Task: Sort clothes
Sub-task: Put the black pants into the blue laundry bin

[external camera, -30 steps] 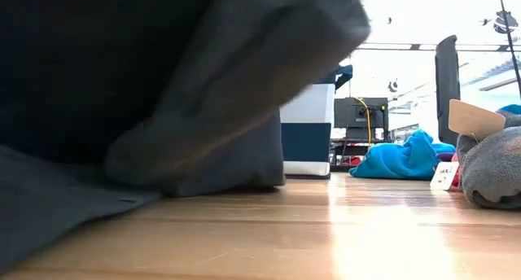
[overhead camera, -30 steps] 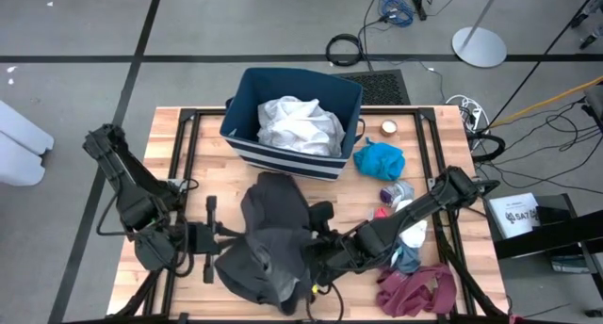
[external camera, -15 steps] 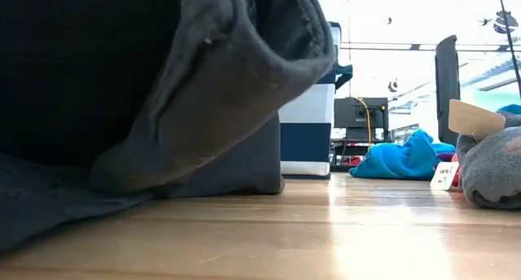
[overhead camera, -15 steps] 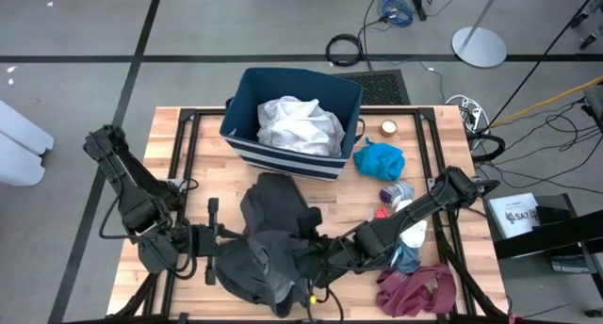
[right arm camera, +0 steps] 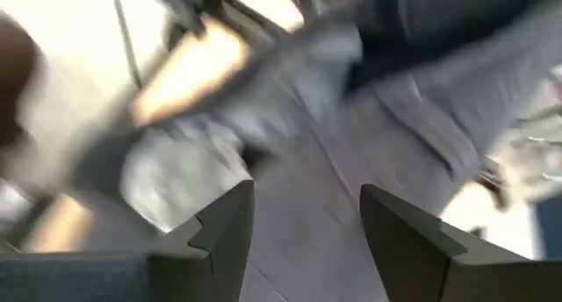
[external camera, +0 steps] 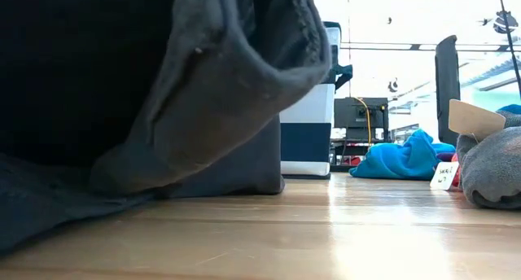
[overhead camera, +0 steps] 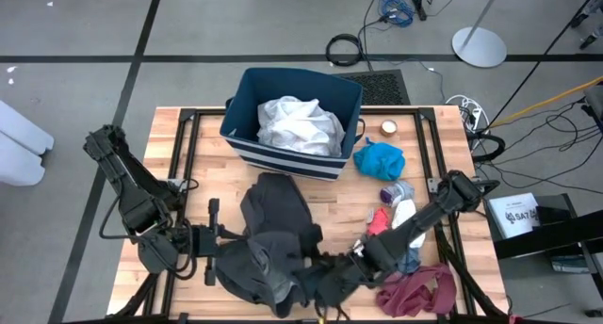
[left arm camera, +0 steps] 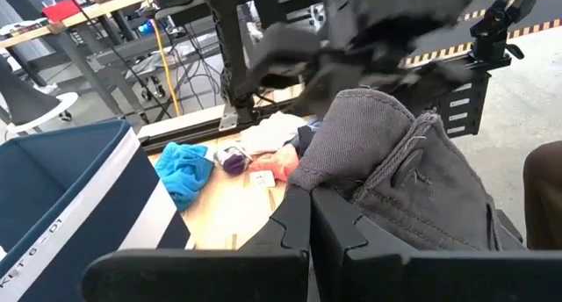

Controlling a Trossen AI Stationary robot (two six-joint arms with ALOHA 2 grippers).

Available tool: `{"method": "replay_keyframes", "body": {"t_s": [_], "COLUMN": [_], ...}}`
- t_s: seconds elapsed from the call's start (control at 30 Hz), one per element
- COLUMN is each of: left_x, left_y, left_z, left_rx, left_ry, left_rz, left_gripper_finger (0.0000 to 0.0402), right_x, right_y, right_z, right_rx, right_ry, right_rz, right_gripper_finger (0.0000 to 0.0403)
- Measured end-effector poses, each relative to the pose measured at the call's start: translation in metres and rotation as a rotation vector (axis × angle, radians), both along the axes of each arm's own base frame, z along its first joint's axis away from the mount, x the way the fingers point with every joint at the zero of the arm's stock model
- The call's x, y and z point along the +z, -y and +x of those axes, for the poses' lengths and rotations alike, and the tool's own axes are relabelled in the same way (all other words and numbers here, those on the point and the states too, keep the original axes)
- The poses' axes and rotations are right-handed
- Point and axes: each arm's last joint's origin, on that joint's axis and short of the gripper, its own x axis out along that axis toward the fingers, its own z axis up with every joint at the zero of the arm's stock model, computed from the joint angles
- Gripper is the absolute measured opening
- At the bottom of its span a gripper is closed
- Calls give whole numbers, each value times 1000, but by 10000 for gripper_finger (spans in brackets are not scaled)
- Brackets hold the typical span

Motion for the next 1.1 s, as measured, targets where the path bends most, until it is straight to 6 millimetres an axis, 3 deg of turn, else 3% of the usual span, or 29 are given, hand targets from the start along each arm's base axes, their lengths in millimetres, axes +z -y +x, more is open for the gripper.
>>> {"method": "replay_keyframes", "body": {"t_s": [0.13,0.23,0.4,0.53,0.7,0.93,1.1], "left_x": [0,0,0,1,1,0,0], "left_y": [0,0,0,0,-1,-1,-1], "left_z": [0,0,0,0,-1,-1,-1], "left_rx": [0,-2,-6,-9,-13,-13,-12], "left_ry": [0,0,-2,-1,0,-13,-12], "left_rz": [0,-1,0,9,21,36,36], "left_gripper_finger": [0,0,0,0,0,0,0], "right_x": [9,13,4,-18,-45,-46,-43], "right_y": [-13,-17,-21,-17,-2,5,-1], "right_z": [1,3,10,26,46,50,42], "right_rx": [8,61,243,194,134,73,-103], "right_ry": [75,100,17,-11,-57,-19,85], "right_rz": [245,323,414,383,348,258,25], "right_gripper_finger": [196,196,196,178,129,16,5]}}
